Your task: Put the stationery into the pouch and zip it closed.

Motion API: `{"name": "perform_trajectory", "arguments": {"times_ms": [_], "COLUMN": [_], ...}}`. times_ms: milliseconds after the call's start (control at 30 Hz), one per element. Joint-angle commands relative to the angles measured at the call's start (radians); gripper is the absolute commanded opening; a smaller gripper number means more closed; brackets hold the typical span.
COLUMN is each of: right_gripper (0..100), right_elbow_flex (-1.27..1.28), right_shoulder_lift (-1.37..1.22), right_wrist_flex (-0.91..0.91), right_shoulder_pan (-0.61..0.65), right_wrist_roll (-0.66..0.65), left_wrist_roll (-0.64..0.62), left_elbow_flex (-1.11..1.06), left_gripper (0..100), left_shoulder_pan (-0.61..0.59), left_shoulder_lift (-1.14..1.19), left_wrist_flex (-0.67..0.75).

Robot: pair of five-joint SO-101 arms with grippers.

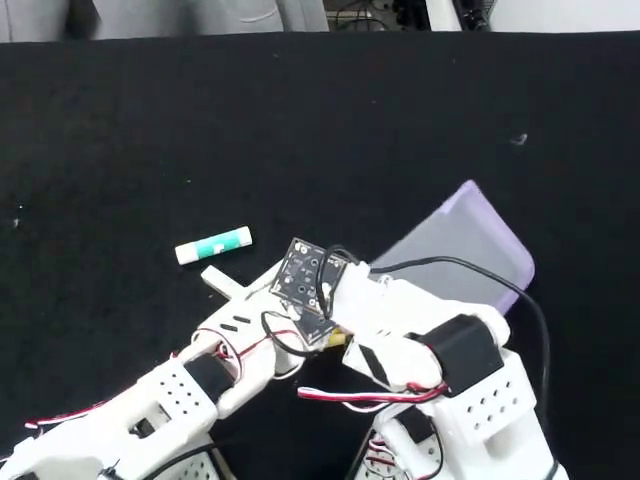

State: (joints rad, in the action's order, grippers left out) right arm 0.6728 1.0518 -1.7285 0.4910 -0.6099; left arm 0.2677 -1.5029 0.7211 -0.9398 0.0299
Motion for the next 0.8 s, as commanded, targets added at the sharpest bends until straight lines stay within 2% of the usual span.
{"name": "perform_trajectory", "arguments": {"times_ms": [0,67,167,467,667,767], "right_gripper": [1.1,1.1,1.1,1.1,1.1,1.1], "right_elbow_flex": [-0.065,-0.065,-0.065,-0.064,-0.099,-0.116], "right_shoulder_lift": [-0.007,-0.007,-0.007,-0.007,-0.007,-0.007], "right_wrist_flex": [-0.018,-0.018,-0.026,-0.037,-0.035,-0.035], "right_shoulder_pan": [-0.002,-0.002,-0.002,-0.009,-0.213,-0.308], "right_wrist_roll": [0.008,0.008,0.008,0.008,-0.003,-0.061], "left_wrist_roll": [0.002,0.006,0.006,0.006,0.008,0.008], "left_elbow_flex": [0.002,-0.03,-0.058,-0.059,-0.027,-0.018], "left_gripper": [6,2,3,3,3,3], "left_shoulder_pan": [0.012,0.008,-0.038,-0.251,-0.337,-0.367], "left_shoulder_lift": [-0.002,-0.002,-0.002,-0.002,-0.002,-0.002], "left_wrist_flex": [0.121,0.18,0.239,0.253,0.247,0.247]}}
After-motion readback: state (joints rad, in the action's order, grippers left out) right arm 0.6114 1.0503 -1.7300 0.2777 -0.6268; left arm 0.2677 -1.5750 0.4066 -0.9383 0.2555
